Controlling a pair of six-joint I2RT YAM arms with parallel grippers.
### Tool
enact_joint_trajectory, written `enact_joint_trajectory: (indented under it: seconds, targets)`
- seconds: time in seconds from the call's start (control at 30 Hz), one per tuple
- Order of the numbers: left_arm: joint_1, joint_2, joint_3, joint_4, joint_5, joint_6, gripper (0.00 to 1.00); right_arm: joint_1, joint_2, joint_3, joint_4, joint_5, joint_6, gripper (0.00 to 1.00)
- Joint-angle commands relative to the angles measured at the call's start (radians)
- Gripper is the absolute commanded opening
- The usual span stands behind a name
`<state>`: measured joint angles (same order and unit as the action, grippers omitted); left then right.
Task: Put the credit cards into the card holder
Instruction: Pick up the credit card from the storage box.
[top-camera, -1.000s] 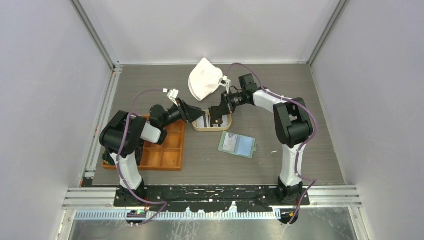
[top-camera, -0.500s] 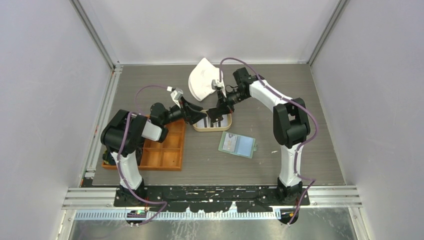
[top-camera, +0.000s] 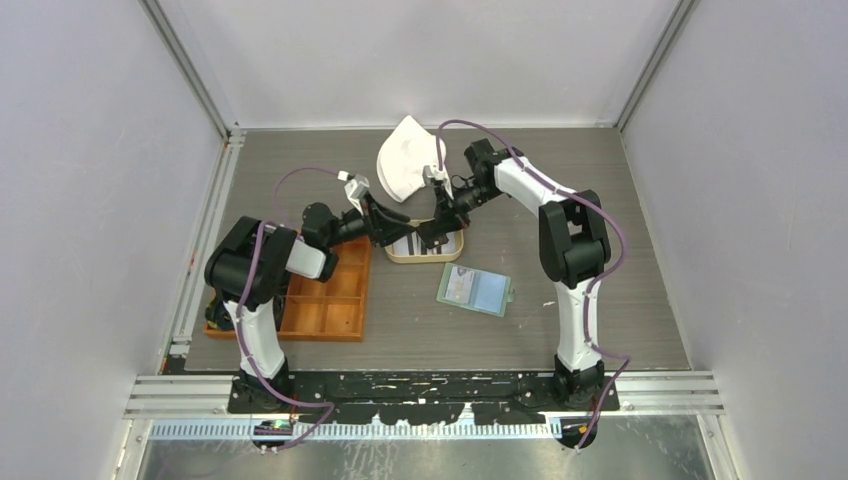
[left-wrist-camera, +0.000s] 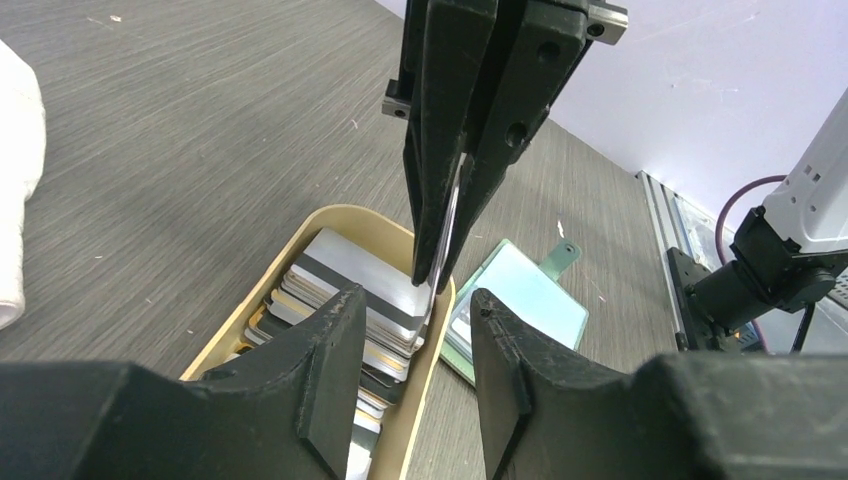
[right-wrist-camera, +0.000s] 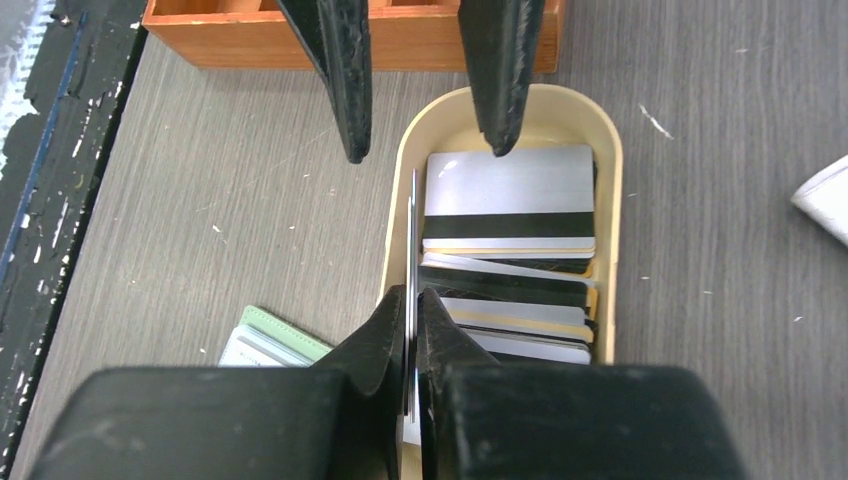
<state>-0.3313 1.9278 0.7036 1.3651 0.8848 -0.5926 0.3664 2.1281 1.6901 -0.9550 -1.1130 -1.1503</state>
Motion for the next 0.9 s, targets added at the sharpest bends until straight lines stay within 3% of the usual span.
enact_joint_trajectory:
  seconds: [0.0,0.53,0.73,0.87]
  targets:
    - [-0.007,0.001,0.018,0.066,0.022,0.042,0.44,-0.001,0.006,0.07,-0.013,-0.025,-0.011,0.02]
    - [-0.029,0.034,0.048,0.066,0.03,0.082,0.33,-0.001,0.034,0.094,-0.028,-0.03,-0.01,0.02]
    - [-0.033,0.05,0.071,0.066,0.052,0.07,0.2,0.0,0.038,0.094,-0.028,-0.029,-0.01,0.02]
    - [-0.036,0.057,0.079,0.066,0.07,0.067,0.02,0.0,0.039,0.097,-0.028,-0.027,-0.008,0.02]
